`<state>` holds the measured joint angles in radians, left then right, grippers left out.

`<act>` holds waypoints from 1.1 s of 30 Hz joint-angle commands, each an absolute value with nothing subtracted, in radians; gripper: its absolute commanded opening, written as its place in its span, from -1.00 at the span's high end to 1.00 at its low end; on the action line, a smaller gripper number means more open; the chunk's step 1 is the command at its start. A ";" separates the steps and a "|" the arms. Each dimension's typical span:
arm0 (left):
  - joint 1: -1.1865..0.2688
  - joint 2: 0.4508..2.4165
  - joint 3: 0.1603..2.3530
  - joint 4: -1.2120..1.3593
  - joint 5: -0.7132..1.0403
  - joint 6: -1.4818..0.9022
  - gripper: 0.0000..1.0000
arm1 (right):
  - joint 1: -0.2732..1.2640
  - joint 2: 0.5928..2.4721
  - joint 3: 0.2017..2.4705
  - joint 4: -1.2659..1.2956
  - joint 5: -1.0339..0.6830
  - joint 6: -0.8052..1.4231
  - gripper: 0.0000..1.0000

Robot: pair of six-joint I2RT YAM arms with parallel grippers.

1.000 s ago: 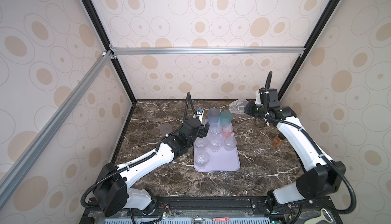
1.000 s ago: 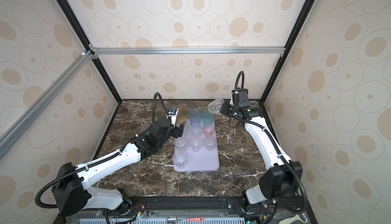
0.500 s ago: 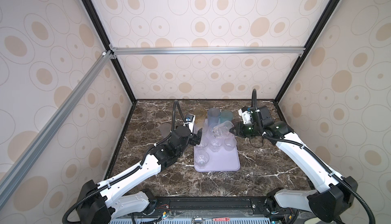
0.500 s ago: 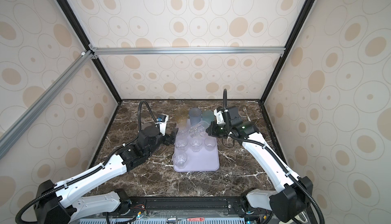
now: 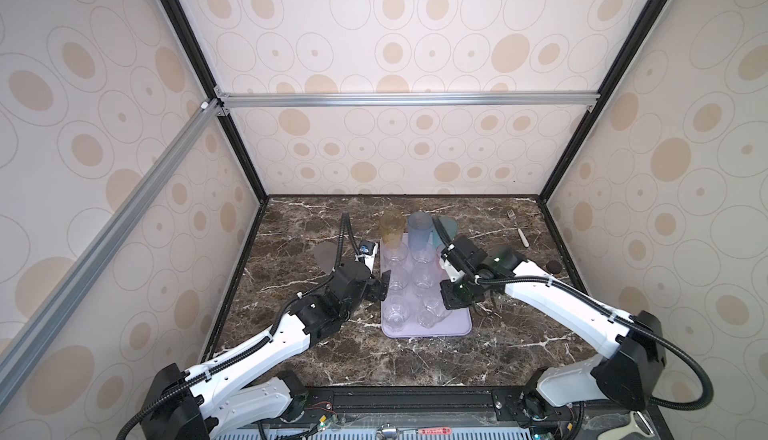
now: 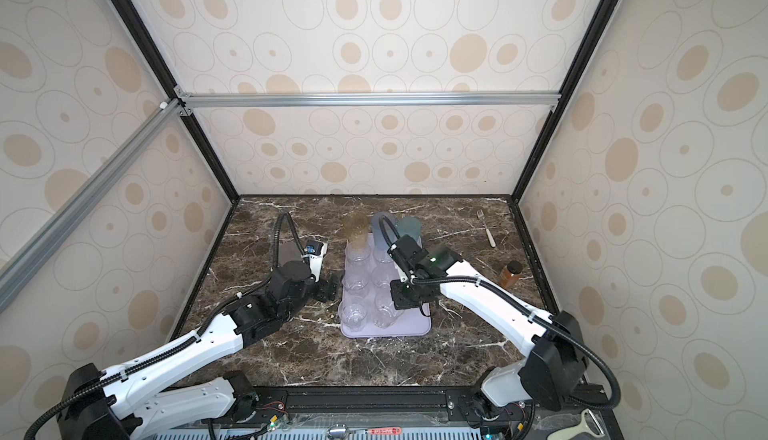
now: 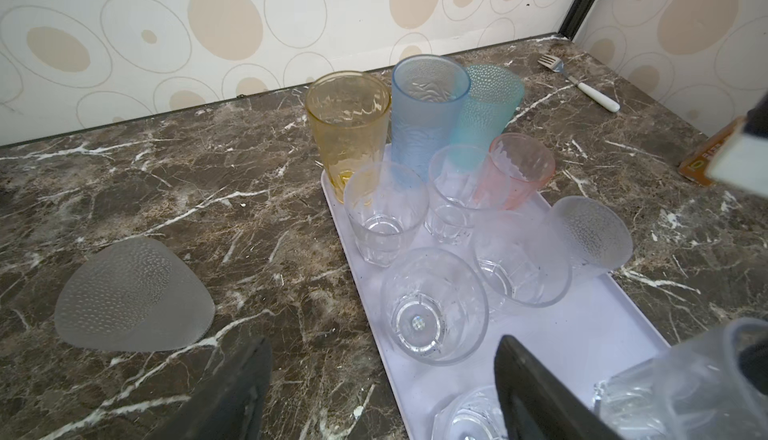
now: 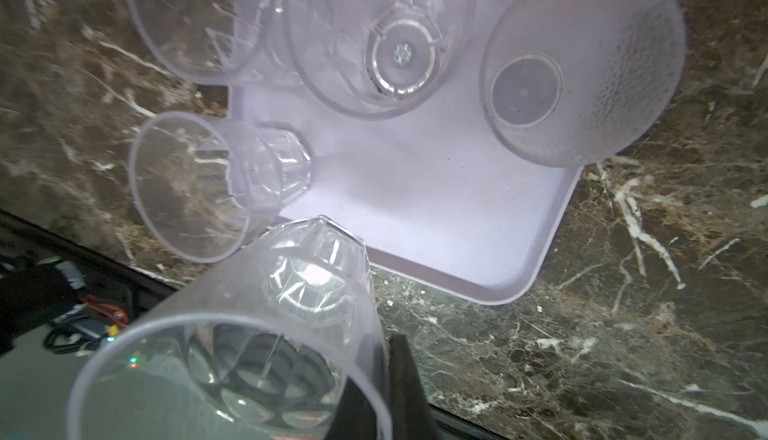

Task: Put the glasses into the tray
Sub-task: 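Lower the clear glass onto the tray and open the right gripper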

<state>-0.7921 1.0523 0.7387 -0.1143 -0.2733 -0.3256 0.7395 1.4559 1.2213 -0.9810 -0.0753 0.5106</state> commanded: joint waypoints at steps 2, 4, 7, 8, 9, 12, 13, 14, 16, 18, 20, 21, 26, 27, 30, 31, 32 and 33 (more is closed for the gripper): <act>-0.799 1.060 0.748 -0.112 -0.264 -0.342 -0.68 | 0.768 1.520 1.246 -0.977 0.020 0.511 1.00; -0.800 1.064 0.743 -0.105 -0.265 -0.337 -0.68 | 0.771 1.550 1.243 -0.957 0.023 0.512 1.00; -0.799 1.069 0.737 -0.098 -0.266 -0.335 -0.68 | 0.775 1.585 1.240 -0.935 0.037 0.518 1.00; -0.800 1.069 0.732 -0.098 -0.265 -0.334 -0.68 | 0.779 1.593 1.239 -0.932 0.041 0.518 1.00; -0.799 1.069 0.729 -0.094 -0.264 -0.335 -0.68 | 0.781 1.604 1.239 -0.927 0.044 0.518 1.00; -0.799 1.071 0.724 -0.087 -0.267 -0.328 -0.68 | 0.792 1.624 1.239 -0.918 0.061 0.518 1.00; -0.800 1.072 0.723 -0.086 -0.268 -0.328 -0.68 | 0.796 1.631 1.236 -0.914 0.064 0.518 1.00; -0.799 1.075 0.721 -0.085 -0.268 -0.324 -0.68 | 0.801 1.637 1.239 -0.913 0.067 0.520 1.00; -0.799 1.078 0.722 -0.084 -0.268 -0.324 -0.68 | 0.809 1.651 1.239 -0.912 0.075 0.519 1.00; -0.799 1.081 0.721 -0.082 -0.267 -0.322 -0.68 | 0.813 1.659 1.240 -0.911 0.081 0.521 1.00; -0.799 1.083 0.719 -0.080 -0.268 -0.323 -0.68 | 0.816 1.664 1.238 -0.909 0.085 0.522 0.99; -0.800 1.083 0.719 -0.080 -0.268 -0.323 -0.68 | 0.817 1.666 1.238 -0.910 0.089 0.520 0.97; -0.799 1.082 0.719 -0.089 -0.274 -0.331 -0.68 | 0.818 1.661 1.239 -0.916 0.104 0.523 0.74; -0.799 1.081 0.719 -0.092 -0.273 -0.334 -0.68 | 0.818 1.656 1.242 -0.920 0.104 0.523 0.62; -0.794 1.084 0.736 -0.130 -0.286 -0.351 -0.68 | 0.820 1.636 1.263 -0.943 0.107 0.522 0.32; -0.787 1.089 0.749 -0.151 -0.289 -0.356 -0.67 | 0.820 1.625 1.270 -0.949 0.110 0.522 0.28; -0.779 1.095 0.764 -0.174 -0.288 -0.359 -0.66 | 0.820 1.610 1.282 -0.959 0.115 0.523 0.25; -0.765 1.098 0.779 -0.194 -0.283 -0.360 -0.65 | 0.820 1.597 1.296 -0.969 0.120 0.523 0.24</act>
